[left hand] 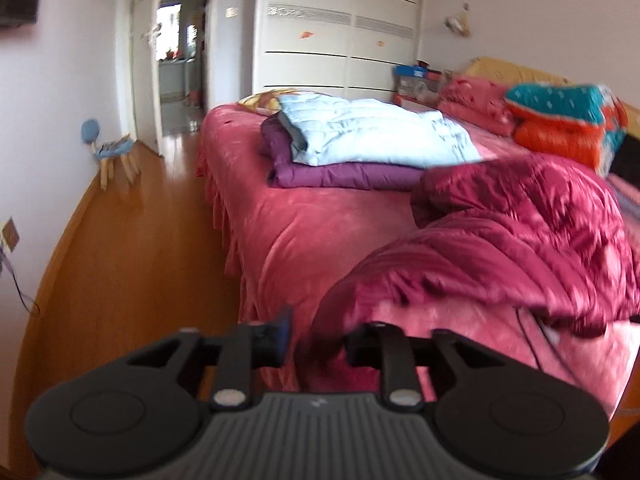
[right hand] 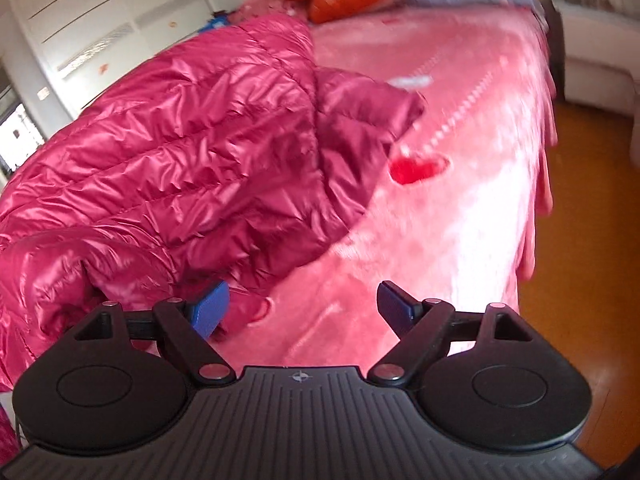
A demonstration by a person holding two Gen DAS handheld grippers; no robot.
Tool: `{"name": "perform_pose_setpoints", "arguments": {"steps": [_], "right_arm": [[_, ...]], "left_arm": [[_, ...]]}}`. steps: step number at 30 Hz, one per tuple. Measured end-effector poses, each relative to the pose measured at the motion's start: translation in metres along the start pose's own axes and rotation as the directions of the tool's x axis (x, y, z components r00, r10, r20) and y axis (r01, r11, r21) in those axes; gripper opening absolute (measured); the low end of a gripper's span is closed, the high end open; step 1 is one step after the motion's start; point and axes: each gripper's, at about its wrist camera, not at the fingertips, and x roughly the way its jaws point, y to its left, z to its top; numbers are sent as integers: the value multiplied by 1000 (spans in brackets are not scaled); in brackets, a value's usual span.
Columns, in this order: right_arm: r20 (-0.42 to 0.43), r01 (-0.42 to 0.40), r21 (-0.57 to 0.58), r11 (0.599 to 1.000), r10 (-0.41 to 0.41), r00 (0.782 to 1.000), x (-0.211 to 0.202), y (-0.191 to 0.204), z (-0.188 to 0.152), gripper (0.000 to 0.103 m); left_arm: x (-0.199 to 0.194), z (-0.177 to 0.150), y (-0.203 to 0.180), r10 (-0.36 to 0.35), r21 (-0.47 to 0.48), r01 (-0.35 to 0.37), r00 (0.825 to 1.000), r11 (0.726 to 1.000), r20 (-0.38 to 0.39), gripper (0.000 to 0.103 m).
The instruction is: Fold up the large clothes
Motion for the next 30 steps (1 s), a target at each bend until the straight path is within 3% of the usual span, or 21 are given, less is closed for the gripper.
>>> {"name": "perform_pose_setpoints", "arguments": {"steps": [7, 12, 15, 18, 22, 30], "right_arm": [[22, -54, 45, 998, 53, 998, 19, -7, -5, 102], [24, -82, 60, 995, 81, 996, 19, -12, -2, 102], [24, -100, 69, 993, 99, 995, 18, -3, -3, 103], [17, -115, 74, 991, 114, 993, 22, -1, -4, 103], [4, -152, 119, 981, 152, 988, 28, -6, -3, 103], [-9, -249, 248, 936, 259, 966, 51, -26, 0, 103]], "left_arm": [[-24, 4, -8, -100, 77, 97, 994, 992, 38, 59], [-18, 15, -54, -224, 153, 216, 974, 964, 41, 60], [-6, 16, -99, -300, 264, 283, 954, 922, 25, 60], [5, 8, -148, -345, 418, 313, 938, 853, 2, 60], [25, -2, -192, -373, 539, 336, 927, 772, -44, 60], [62, -23, -239, -277, 726, 224, 960, 650, -49, 60]]}}
